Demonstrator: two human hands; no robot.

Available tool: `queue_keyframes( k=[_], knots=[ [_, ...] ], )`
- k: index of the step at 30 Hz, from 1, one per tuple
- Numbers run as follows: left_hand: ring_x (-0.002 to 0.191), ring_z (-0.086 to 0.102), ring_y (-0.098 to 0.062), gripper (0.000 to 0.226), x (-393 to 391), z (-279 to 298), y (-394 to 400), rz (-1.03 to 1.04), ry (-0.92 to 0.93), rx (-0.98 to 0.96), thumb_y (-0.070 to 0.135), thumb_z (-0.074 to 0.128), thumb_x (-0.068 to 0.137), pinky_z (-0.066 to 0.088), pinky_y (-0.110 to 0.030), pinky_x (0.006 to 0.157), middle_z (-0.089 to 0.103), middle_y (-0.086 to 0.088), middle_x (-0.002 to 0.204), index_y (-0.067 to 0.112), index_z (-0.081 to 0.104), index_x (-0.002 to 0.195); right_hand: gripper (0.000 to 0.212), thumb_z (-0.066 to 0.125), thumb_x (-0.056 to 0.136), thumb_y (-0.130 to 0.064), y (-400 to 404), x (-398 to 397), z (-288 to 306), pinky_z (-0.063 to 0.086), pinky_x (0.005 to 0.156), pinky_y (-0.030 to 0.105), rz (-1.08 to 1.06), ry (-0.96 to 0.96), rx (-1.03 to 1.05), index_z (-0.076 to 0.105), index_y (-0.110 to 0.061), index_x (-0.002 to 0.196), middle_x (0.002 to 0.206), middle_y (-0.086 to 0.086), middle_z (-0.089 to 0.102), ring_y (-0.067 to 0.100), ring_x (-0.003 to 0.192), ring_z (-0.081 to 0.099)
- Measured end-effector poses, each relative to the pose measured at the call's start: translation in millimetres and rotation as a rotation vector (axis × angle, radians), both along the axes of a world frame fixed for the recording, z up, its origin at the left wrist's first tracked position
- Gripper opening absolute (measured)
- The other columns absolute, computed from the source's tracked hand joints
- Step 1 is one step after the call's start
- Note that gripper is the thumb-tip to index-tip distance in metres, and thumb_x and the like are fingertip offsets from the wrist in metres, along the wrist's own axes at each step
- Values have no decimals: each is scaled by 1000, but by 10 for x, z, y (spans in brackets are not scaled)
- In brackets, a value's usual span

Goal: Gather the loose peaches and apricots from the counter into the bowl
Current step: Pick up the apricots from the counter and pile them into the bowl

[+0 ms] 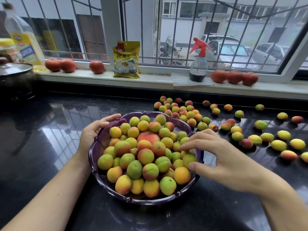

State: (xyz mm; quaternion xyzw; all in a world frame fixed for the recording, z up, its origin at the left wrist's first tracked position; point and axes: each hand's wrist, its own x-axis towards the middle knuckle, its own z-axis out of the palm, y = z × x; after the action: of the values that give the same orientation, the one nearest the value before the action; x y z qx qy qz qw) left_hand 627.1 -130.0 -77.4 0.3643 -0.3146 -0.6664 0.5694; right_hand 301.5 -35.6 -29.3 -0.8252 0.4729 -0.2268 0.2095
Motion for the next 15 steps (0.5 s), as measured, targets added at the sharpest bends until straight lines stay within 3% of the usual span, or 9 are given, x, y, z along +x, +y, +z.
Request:
queue_keyframes(
  k=[5, 8, 10, 15],
  knots=[
    [93, 75, -31, 56, 2, -1, 7, 3, 0, -3, 21, 51, 77, 63, -45, 82, 74, -21, 113, 5, 67, 128, 39, 78, 86, -32, 21, 0, 23, 44, 102, 20, 1, -59, 88, 68, -49, 120, 123, -26, 54, 0, 124, 52],
    [92, 76, -31, 54, -6, 8, 12, -3, 14, -2, 20, 51, 77, 65, -43, 79, 75, -21, 112, 4, 67, 126, 39, 78, 84, -28, 4, 76, 33, 47, 99, 24, -30, -177, 31, 68, -40, 120, 117, -19, 65, 7, 119, 58],
    [92, 76, -30, 54, -5, 14, 19, 2, 15, -2, 20, 51, 77, 64, -44, 80, 75, -21, 111, 4, 67, 125, 38, 79, 81, -27, -46, 173, 27, 47, 98, 19, -85, -279, -32, 67, -32, 117, 112, -17, 69, 5, 116, 61],
    [89, 76, -30, 42, -14, 21, 22, 11, 0, 3, 14, 40, 95, 63, -43, 80, 75, -21, 108, 4, 68, 124, 30, 84, 79, -31, -180, 359, -54, 45, 86, 13, -172, -91, -73, 66, -40, 101, 109, -21, 58, -2, 105, 56]
  ],
)
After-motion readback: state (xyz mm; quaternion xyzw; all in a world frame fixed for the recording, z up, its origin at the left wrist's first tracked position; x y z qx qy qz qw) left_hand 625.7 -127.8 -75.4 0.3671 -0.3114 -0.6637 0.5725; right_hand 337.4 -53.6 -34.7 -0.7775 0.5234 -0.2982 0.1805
